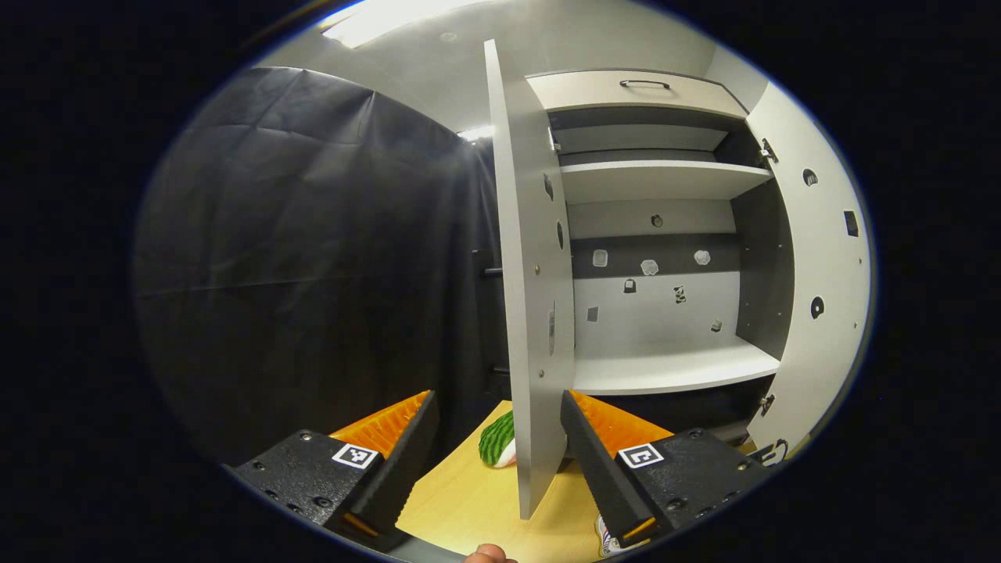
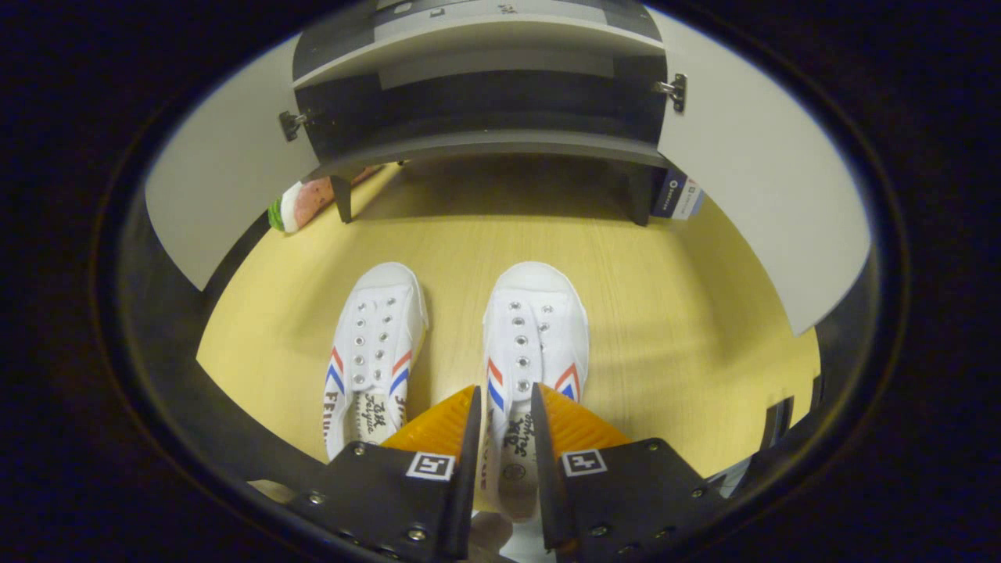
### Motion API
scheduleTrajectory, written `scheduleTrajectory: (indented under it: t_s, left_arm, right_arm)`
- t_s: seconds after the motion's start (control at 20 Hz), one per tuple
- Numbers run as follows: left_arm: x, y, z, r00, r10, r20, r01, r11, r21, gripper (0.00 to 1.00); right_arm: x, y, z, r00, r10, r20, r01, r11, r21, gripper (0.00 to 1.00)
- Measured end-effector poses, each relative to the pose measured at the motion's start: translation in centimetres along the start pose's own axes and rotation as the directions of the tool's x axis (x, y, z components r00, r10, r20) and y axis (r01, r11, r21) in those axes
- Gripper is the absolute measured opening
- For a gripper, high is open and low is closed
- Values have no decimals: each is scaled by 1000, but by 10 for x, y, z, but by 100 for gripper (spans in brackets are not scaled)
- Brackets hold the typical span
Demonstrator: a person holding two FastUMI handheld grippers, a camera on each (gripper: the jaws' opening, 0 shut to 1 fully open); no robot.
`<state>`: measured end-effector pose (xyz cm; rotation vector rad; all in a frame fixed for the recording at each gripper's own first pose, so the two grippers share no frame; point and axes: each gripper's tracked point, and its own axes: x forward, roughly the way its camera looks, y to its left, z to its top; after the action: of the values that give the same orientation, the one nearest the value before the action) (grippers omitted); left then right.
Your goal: Grab one shoe with the right hand and put it into the shoe cabinet, grab the other shoe with the left hand and put it into the shoe cabinet; then close the right door with the right hand and the left door with the left hand.
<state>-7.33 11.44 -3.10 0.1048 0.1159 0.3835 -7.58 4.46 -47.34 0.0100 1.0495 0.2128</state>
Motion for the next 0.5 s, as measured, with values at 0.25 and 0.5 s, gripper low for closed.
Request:
scheduleTrajectory:
  t_s: [0.25,0.5]
  left_arm:
    - [0,1,0,1000,2,-1,-2,1000,4,96]
    - [-1,7,-5,1000,17,-12,-17,1000,-2,94]
  right_arm:
    - [20,-4,7,1000,-27,-16,27,1000,-2,37]
    - [31,2,-1,999,-17,-50,16,999,-32,37]
